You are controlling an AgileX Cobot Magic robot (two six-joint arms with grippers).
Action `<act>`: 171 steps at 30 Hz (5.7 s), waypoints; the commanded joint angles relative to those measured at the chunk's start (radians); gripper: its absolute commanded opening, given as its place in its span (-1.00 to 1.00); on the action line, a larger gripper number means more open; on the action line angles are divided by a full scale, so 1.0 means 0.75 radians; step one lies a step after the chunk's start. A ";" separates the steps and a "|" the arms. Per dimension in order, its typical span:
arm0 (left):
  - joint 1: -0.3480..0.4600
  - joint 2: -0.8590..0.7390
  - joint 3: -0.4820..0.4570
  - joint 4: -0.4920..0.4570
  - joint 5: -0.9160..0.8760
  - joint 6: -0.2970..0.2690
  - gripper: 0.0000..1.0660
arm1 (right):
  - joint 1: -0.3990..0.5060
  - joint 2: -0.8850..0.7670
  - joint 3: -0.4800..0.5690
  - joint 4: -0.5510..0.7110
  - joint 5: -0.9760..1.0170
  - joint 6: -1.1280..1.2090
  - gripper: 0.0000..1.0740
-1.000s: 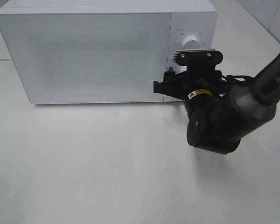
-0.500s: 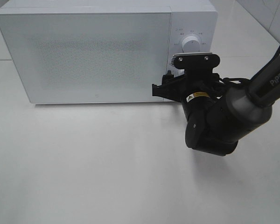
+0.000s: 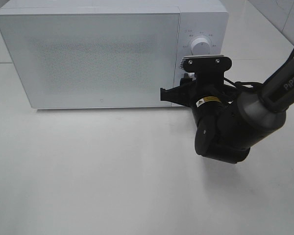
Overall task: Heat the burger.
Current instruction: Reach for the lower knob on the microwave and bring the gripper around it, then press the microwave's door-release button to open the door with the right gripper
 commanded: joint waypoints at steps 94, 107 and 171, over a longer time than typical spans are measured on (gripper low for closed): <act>0.001 -0.031 0.000 -0.009 -0.008 -0.001 0.88 | -0.011 -0.004 -0.015 -0.207 -0.245 2.408 -0.70; 0.001 -0.031 0.000 -0.009 -0.008 -0.001 0.88 | -0.009 -0.005 0.001 -0.069 -0.223 2.289 0.12; 0.001 -0.031 0.000 -0.009 -0.008 -0.001 0.88 | -0.119 -1.232 0.331 -0.816 2.251 0.409 0.41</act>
